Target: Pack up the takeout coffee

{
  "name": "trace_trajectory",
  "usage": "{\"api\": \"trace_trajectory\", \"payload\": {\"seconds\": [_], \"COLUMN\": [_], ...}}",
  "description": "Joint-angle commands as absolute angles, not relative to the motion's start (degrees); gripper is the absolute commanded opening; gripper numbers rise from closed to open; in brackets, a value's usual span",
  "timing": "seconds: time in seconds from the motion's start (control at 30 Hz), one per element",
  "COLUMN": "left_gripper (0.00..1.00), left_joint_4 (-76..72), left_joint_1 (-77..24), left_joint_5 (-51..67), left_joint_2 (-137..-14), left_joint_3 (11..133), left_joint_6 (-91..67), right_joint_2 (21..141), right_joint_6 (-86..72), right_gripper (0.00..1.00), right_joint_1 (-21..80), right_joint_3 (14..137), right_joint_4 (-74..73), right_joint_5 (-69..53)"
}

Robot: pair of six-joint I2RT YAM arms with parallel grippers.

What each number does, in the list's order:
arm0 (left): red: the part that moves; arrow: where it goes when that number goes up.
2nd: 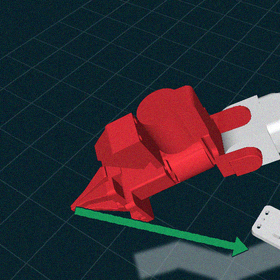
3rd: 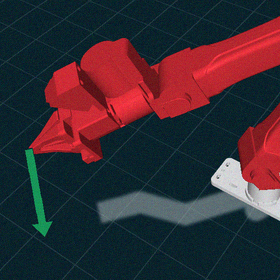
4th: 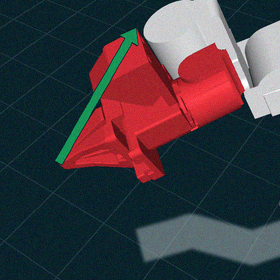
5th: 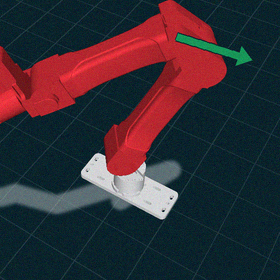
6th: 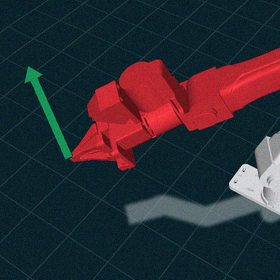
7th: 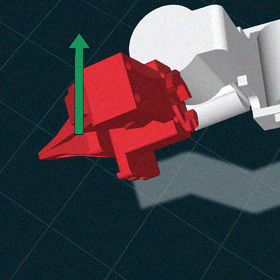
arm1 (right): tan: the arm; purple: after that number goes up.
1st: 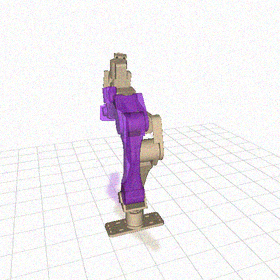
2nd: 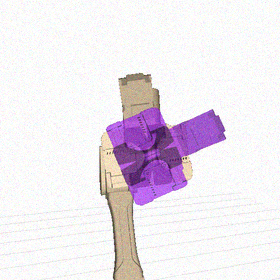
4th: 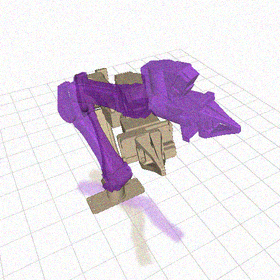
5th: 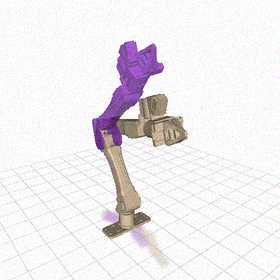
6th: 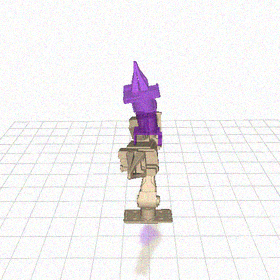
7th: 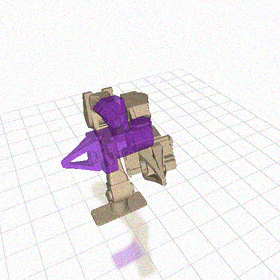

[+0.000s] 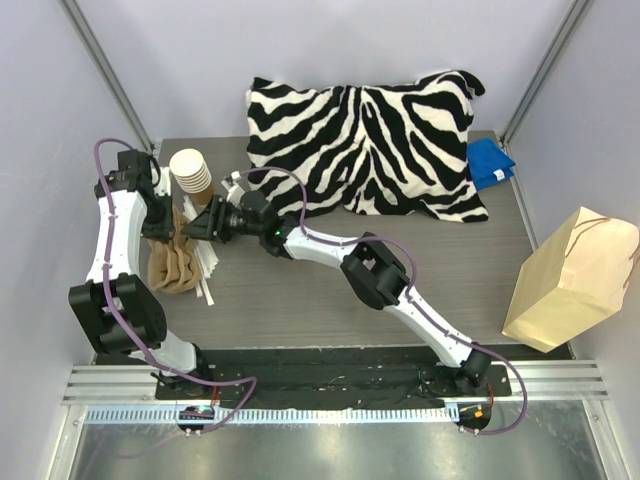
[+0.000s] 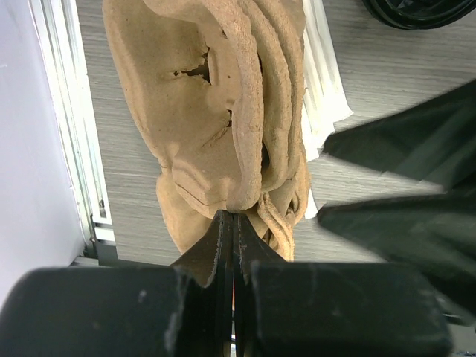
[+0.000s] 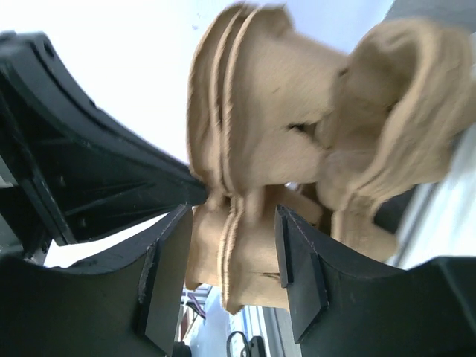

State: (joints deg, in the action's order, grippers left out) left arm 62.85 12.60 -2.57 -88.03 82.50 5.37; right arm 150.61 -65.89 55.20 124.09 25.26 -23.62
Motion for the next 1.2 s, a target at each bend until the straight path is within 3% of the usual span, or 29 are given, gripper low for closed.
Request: {"api": "trace_trajectory", "payload": {"seconds": [0.0,0.63,0.83,1.0,1.17], "left_gripper": [0.0,0.0,0.0,0.0,0.0], "left_joint_4": [63.9,63.5,64.4,65.6,66.8], "left_joint_1": [12.4,12.4,12.5,12.4,12.3], "left_joint_5": [-3.3,-2.1,-1.0,-0.4,-0.8], "left_joint_2": [-88.4,-86.7,-85.3,-84.3,-83.1], "left_joint_3": [85.6,85.5,85.1,85.3,85.4], "left_joint_6": [5.7,6.2,6.0,5.9,5.5], "right_joint_2": [150.9,154.1,154.8,155.3,155.4], "right_joint_6": [-64.2,-61.7,-61.5,-61.6,-63.2], "right_gripper": [0.57,0.55,0.5,0.36,0.11], "right_joint_1": [53.7,57.0,57.5,57.8,57.8], "right_joint_3": [126.7,135.0,135.2,135.4,134.7], "right_joint_4": [26.6,22.4,21.5,20.7,19.9], "right_joint_5": [-28.6,-22.5,-20.2,-17.9,-17.7]}}
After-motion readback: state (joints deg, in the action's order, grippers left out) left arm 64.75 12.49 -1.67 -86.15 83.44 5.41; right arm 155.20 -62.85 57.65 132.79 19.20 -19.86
